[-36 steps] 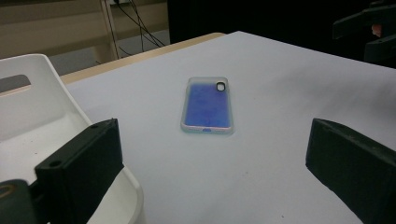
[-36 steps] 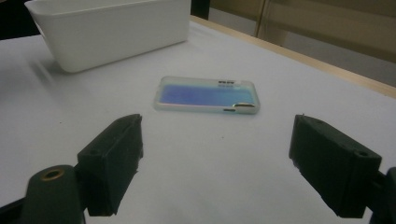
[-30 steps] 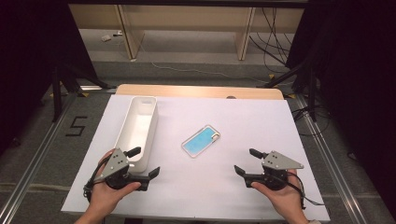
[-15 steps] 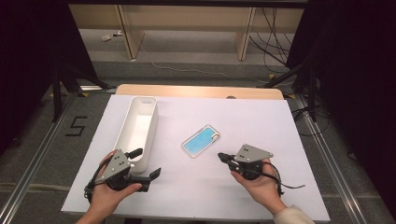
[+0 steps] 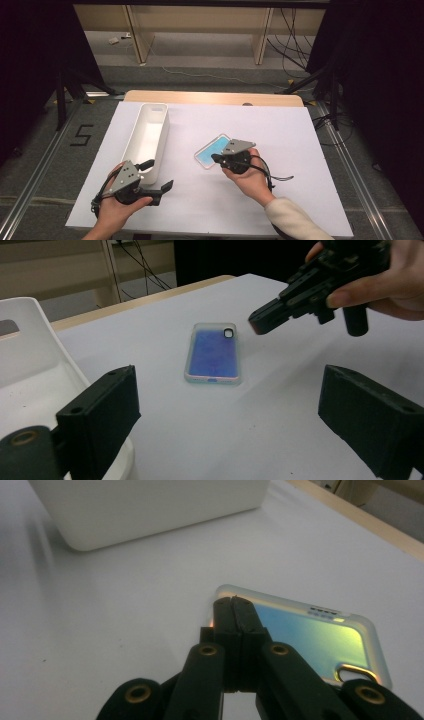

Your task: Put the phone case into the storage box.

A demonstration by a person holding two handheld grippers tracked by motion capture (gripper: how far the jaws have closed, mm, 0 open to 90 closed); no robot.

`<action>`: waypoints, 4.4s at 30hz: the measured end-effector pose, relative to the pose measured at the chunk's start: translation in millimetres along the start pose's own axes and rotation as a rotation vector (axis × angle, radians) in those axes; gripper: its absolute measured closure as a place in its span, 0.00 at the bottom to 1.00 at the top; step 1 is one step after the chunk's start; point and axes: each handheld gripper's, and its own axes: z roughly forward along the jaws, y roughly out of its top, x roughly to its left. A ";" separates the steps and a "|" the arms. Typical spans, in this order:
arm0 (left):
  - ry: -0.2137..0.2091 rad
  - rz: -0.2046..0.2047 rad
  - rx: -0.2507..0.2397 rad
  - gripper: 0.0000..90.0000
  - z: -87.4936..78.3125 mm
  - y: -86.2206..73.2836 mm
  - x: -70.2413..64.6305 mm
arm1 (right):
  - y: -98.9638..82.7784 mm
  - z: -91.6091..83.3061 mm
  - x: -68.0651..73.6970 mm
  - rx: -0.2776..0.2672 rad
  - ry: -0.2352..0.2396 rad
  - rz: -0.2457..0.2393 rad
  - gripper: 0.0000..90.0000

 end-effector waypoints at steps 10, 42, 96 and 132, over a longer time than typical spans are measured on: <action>0.003 -0.011 -0.002 0.10 -2.2 -0.3 0.2 | 7.9 40.6 -1.0 0.097 0.017 0.038 1.00; -0.003 -0.022 -0.013 0.11 -2.4 -0.6 0.2 | -1.7 58.4 -3.4 0.268 0.014 0.023 1.00; 0.001 -0.019 -0.004 0.13 -3.3 -1.2 -0.1 | -9.6 32.5 -26.3 0.319 -0.036 0.046 1.00; -0.018 -0.030 -0.006 0.13 -0.1 -1.1 -0.6 | -44.2 -91.1 -37.7 -0.317 -0.037 0.297 0.26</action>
